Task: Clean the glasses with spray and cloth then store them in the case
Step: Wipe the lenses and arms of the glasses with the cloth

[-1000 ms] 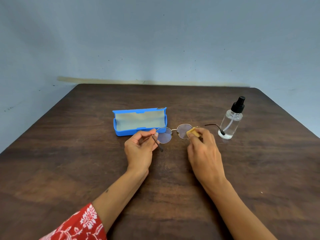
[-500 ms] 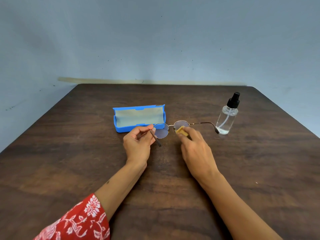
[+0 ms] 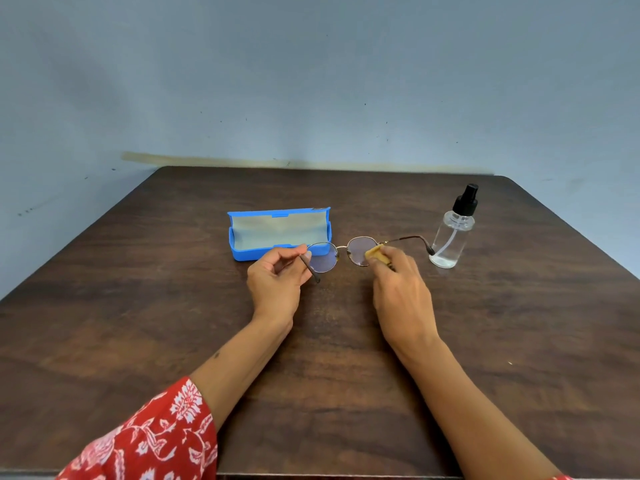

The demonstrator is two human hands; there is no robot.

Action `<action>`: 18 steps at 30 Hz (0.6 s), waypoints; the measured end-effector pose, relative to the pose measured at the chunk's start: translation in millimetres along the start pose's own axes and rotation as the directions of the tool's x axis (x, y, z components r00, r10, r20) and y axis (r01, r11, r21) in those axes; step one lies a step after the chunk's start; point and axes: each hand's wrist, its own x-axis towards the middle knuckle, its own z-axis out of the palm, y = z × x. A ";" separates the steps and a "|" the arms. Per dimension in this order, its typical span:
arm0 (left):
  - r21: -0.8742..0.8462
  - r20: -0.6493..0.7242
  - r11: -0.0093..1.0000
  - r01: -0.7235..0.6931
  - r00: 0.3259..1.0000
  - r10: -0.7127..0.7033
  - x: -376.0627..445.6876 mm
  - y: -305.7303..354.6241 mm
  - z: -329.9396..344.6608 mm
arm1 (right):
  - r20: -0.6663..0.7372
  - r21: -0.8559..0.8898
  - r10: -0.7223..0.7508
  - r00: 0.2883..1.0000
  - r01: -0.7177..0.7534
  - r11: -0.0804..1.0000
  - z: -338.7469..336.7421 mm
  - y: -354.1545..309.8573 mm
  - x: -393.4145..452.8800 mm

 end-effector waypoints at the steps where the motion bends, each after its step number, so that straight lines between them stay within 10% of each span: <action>1: 0.002 -0.004 1.000 0.001 1.000 -0.001 0.2 0.1 0.2 | 0.013 -0.005 -0.037 0.999 0.037 0.999 1.3 -1.9 -0.5; 18: 0.005 0.000 1.000 -0.004 1.000 0.004 0.3 1.7 1.5 | -0.024 0.032 0.017 1.000 -0.016 0.999 3.0 -1.5 3.3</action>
